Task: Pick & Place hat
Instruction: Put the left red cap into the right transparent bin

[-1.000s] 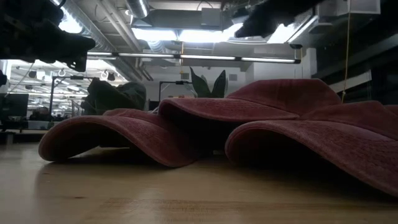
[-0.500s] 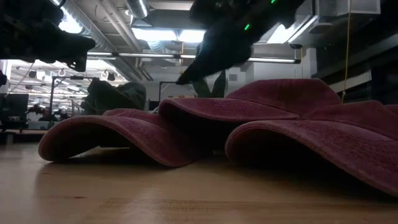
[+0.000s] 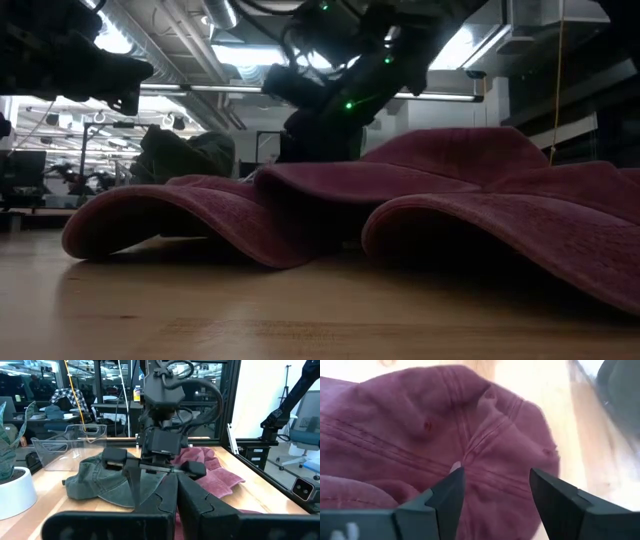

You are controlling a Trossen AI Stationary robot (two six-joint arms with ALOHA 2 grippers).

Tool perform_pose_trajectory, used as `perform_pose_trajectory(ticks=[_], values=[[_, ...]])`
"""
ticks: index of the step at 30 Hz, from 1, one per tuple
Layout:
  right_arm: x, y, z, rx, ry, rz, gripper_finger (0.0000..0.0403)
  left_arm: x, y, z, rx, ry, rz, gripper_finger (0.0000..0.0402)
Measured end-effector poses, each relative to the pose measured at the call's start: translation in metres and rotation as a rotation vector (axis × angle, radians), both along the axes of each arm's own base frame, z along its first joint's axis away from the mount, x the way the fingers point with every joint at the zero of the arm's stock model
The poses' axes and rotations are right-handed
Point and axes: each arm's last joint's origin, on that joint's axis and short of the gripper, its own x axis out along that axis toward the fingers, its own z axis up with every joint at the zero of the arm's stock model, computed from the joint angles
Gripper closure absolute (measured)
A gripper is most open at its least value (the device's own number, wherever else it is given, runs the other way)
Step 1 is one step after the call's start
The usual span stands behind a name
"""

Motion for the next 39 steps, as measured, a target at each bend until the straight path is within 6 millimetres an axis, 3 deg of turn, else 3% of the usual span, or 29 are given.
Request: perform_pose_trajectory(ticks=[7, 19, 23, 29, 34, 39], values=[[0.002, 0.001, -0.014, 0.132, 0.038, -0.016, 0.0181, 0.000, 0.000, 0.000, 0.000, 0.000, -0.001, 0.0396], [-0.005, -0.005, -0.030, 0.178, 0.169, -0.075, 0.0186, 0.000, 0.000, 0.000, 0.000, 0.000, -0.001, 0.0396], [-0.005, -0.007, -0.030, 0.173, 0.171, -0.076, 0.0235, 0.000, 0.000, 0.000, 0.000, 0.000, -0.001, 0.0396], [-0.003, -0.007, -0.030, 0.191, 0.151, -0.039, 0.0380, 0.000, 0.000, 0.000, 0.000, 0.000, -0.002, 0.0396], [-0.002, -0.007, -0.026, 0.197, 0.122, -0.007, 0.0375, 0.000, 0.000, 0.000, 0.000, 0.000, -0.002, 0.0396], [-0.002, -0.012, -0.005, 0.217, 0.086, 0.019, 0.0392, 0.000, 0.000, 0.000, 0.000, 0.000, -0.001, 0.0396]])
